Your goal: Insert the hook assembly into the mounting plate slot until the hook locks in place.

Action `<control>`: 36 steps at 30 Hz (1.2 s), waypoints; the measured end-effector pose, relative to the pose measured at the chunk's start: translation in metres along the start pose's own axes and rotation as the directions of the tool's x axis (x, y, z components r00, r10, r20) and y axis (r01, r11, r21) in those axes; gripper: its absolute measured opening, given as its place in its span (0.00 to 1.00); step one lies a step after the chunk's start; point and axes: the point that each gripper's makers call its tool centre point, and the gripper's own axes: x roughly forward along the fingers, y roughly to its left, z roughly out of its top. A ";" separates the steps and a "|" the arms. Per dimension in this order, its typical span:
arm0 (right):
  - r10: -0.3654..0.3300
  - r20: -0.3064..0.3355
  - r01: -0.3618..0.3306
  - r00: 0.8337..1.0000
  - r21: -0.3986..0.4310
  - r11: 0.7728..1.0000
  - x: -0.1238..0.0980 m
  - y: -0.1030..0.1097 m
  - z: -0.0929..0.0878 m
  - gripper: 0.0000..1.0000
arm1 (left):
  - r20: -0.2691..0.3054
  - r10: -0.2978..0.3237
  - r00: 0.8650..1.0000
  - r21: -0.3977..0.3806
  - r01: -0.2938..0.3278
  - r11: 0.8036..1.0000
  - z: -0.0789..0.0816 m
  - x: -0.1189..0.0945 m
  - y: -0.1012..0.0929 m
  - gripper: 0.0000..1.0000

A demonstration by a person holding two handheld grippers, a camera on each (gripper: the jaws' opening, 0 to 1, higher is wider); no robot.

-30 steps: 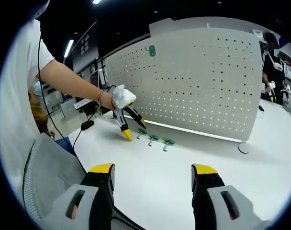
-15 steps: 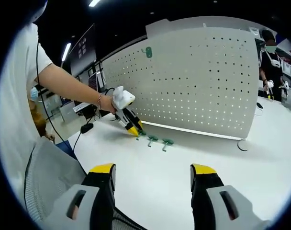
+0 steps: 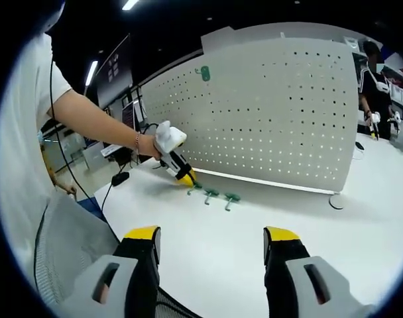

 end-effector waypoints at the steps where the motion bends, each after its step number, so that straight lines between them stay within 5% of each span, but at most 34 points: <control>1: -0.001 0.000 0.001 1.000 0.000 1.000 0.000 0.000 0.000 0.61 | 0.001 0.000 1.000 0.003 0.000 1.000 0.000 0.000 0.000 0.04; 13: -0.008 0.005 0.008 1.000 0.006 1.000 -0.001 -0.002 0.001 0.61 | 0.008 0.008 1.000 0.004 -0.008 1.000 0.001 -0.001 0.000 0.03; 21: -0.014 0.006 0.014 1.000 0.010 1.000 -0.003 -0.004 0.000 0.60 | 0.120 0.017 0.993 -0.046 -0.012 0.999 0.015 -0.010 0.002 0.02; 36: -0.011 0.022 0.011 1.000 0.012 1.000 -0.001 -0.004 0.005 0.60 | 0.211 0.053 0.976 -0.076 -0.037 0.996 0.029 -0.026 0.003 0.01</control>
